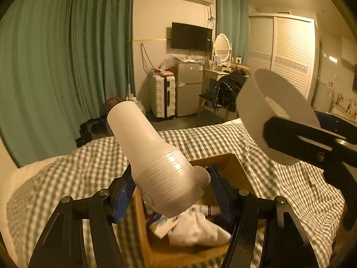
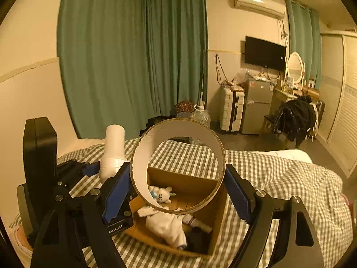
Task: Organize objects
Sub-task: 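Carry the cylinder and tape roll into the box and open both tools, then lift both open tools up out of the box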
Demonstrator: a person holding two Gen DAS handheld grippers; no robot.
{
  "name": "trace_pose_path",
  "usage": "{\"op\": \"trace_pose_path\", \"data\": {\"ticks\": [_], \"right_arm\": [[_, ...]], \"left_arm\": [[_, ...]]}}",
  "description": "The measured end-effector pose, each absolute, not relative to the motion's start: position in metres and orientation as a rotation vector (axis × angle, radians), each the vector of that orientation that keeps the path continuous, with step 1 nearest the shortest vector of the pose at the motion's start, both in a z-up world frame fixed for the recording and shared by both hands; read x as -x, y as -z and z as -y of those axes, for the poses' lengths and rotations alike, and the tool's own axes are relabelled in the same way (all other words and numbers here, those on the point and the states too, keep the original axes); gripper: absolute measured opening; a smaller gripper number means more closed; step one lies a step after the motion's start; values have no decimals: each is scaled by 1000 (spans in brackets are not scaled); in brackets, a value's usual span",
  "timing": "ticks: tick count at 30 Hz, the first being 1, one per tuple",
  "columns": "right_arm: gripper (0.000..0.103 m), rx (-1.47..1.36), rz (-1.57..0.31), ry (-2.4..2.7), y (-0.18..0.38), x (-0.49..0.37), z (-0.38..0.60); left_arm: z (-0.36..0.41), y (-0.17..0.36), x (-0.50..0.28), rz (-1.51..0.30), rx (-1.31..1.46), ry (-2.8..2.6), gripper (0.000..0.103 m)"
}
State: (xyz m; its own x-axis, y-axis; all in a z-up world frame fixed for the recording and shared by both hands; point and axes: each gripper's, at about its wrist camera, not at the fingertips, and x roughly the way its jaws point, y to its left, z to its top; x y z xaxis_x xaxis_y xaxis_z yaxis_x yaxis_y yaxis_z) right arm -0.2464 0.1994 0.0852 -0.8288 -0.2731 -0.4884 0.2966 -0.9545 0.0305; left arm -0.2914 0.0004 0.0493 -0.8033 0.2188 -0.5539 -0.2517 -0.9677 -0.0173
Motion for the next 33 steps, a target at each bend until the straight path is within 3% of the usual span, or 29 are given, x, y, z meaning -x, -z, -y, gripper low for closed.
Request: {"op": "trace_pose_path", "data": {"ticks": [12,21,24,26,27,29,33], "right_arm": [[81,-963,57,2683,20,336,-208],[81,-1049,48,2653,44,359,-218],[83,-1043,87,2645,49,362,-223],[83,-1027,126,2634,50,364,-230],[89,-1009,141,2633,48,364,-233],[94,-963,156,2656,42,362,-237],[95,-892,186,2698,26,353,-248]], "left_arm": [[-12,36,357,-109,1050,-2686,66],[-23,50,348,-218,1091,-2658,66],[-22,51,338,-225,1093,-2665,71],[-21,49,334,-227,1065,-2681,86],[-22,47,333,-227,1045,-2691,92],[-22,42,331,-223,1004,-2706,93],[-19,35,327,-193,1002,-2732,93]]}}
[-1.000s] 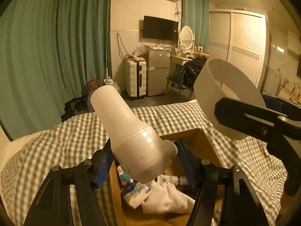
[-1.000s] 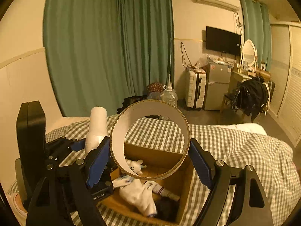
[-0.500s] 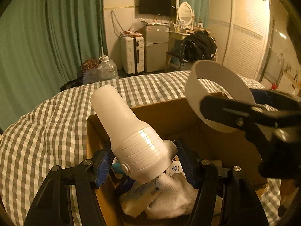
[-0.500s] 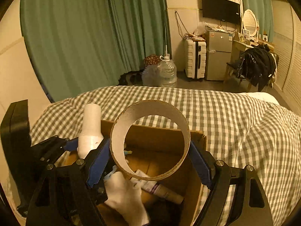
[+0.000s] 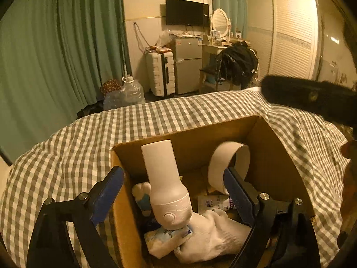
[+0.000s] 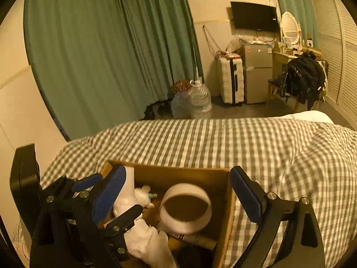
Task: Organize objects
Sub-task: 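Lift both open tools up out of the box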
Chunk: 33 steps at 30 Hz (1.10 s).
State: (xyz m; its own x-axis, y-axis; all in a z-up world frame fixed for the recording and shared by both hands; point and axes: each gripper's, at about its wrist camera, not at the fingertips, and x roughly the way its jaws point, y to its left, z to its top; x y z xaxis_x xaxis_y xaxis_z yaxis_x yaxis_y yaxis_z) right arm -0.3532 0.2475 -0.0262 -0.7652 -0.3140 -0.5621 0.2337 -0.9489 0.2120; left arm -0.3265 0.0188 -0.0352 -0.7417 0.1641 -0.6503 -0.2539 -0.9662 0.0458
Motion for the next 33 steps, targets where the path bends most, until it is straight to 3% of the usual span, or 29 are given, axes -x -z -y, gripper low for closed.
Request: {"op": "trace_pose_path", "data": {"ticks": [6,14,17,22,33], "right_arm": [[95,-812,233,2759,-3,321,-259],[95,-698,76,2836,-68,240,-258],[95,-647,44,2848,-93,209,-254],[95,-567,15,2859,-123,160,-245],[95,-492,39,2896,-137,77,-258]], "left_arm": [[-11,7,301,-112,969,-2767,93],[-4,-63,249,-99,906,-2815,94],[2,-88,225,-104,867,-2844,100],[18,-123,178,-84,772,-2900,101],[43,-125,116,-5,719,-2927,103]]}}
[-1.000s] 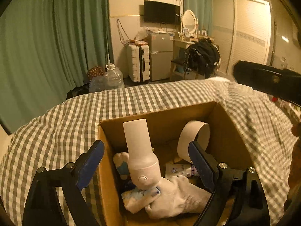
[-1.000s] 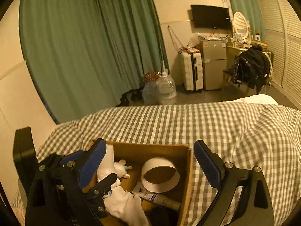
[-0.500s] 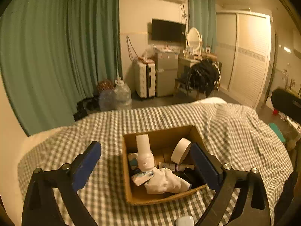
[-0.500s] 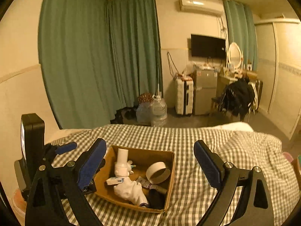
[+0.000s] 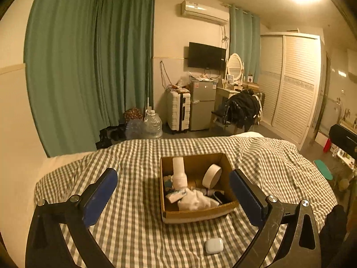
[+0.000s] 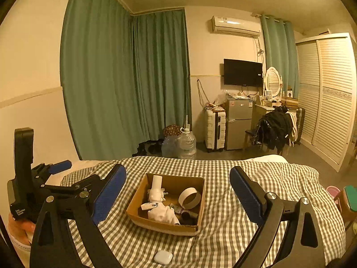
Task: Organize objects
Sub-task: 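Lift both open tools up out of the box, then lower the right tool onto the white earbud case and close it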
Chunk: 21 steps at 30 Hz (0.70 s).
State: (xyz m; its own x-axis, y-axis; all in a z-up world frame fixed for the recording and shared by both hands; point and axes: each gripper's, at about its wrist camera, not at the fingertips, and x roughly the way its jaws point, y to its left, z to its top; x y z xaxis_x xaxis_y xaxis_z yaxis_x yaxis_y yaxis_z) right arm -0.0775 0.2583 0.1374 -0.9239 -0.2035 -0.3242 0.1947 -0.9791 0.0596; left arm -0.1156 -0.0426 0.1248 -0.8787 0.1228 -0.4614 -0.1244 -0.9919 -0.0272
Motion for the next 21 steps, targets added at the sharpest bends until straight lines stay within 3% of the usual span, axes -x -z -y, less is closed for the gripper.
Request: {"op": "trace_pose_path", "data": {"ticks": [9,21], "right_arm": [[95,-523,98,2906,-92,62,-259],[95,-811,-19,2829,7,128,-225]], "left_arm": [[51,-63,106,45,785,-2983,103],[49,22,145,-49,1011,-2959,103]]}}
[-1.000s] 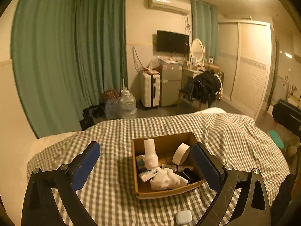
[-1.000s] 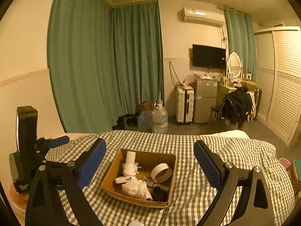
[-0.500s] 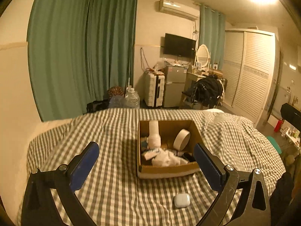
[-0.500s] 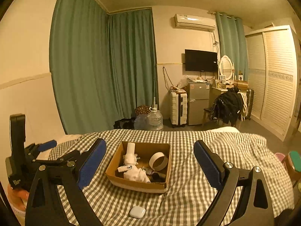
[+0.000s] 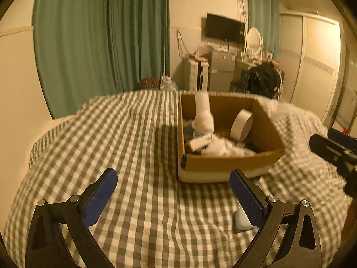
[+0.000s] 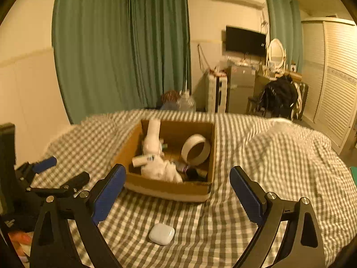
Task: Organize objects
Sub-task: 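Lower the right tool onto the white earbud case and close it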
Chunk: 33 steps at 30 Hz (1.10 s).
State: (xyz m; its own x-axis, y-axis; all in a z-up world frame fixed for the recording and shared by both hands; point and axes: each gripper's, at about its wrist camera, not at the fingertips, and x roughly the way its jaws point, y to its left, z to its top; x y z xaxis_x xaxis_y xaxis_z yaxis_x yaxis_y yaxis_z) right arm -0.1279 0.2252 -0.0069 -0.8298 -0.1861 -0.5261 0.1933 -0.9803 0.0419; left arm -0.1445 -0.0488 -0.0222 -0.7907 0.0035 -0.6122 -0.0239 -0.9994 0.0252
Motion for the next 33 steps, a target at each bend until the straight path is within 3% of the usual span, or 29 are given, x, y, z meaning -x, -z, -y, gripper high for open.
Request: {"op": "trace_pose_path", "data": {"ticks": [4,9,19,24,33], "right_arm": [[95,-963,-32,2791,49,151,-220],[94,-1219,23,2697,105,179,-221],[78,-1462,-142,2498,167,181,-188],[60,-1514,-230,2450,185,179,-177],[56,-1463,-226,2476,174,148,-180]], "left_arm": [[43,57,160,-186,1190,-2918,103],[44,86,169,-210,1338,-2860,103],[61,98,173,-83,1465,-2817,103],[55,102,170,-122,1468,-2820,103],[42,92,143,-157,1423,-2830,103]]}}
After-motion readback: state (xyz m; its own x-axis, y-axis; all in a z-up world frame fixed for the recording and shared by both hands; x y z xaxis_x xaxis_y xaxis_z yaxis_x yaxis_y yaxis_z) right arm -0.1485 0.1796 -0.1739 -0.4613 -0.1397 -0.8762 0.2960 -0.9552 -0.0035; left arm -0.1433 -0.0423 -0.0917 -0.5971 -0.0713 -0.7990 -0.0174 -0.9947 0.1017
